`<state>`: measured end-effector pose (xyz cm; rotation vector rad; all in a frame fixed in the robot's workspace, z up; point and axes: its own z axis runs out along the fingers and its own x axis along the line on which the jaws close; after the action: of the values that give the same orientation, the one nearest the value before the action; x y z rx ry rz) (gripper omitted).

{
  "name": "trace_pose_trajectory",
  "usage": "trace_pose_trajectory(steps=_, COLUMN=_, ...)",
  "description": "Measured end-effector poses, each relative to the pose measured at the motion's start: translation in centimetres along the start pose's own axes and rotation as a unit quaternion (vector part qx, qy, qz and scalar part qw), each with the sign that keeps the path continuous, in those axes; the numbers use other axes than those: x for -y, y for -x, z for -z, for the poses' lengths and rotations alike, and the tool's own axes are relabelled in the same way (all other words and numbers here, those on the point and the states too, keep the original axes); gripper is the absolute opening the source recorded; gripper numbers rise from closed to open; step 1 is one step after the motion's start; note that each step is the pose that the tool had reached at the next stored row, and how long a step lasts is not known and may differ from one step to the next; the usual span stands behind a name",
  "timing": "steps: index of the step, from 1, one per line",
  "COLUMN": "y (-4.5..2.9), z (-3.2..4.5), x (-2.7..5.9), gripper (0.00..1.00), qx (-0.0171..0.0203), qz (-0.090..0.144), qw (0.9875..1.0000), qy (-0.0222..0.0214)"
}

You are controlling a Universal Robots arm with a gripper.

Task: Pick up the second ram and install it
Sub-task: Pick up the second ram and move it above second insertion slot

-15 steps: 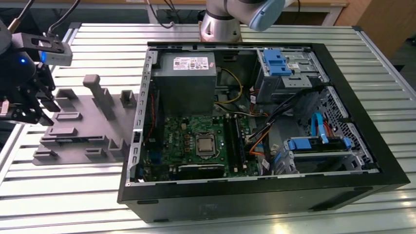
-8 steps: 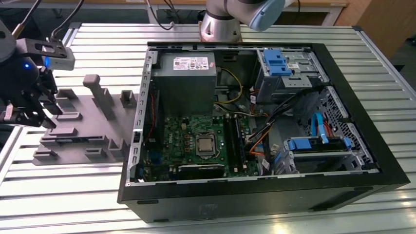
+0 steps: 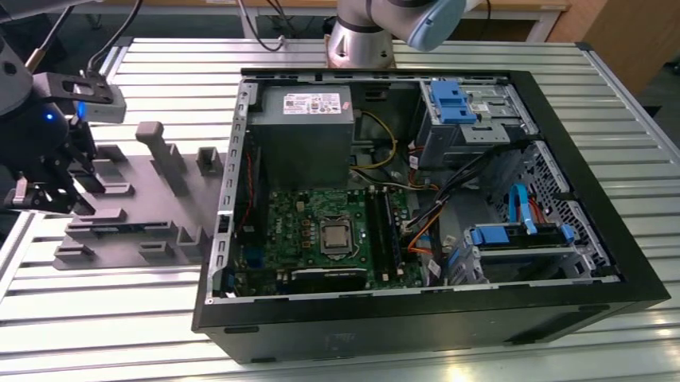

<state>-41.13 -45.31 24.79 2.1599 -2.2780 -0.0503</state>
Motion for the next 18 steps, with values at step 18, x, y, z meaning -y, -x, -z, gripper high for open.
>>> trace_pose_trajectory(steps=18, y=-0.98, z=-1.99, x=0.12, gripper=0.42, qx=0.0, qz=0.0, qw=1.0, qy=0.0)
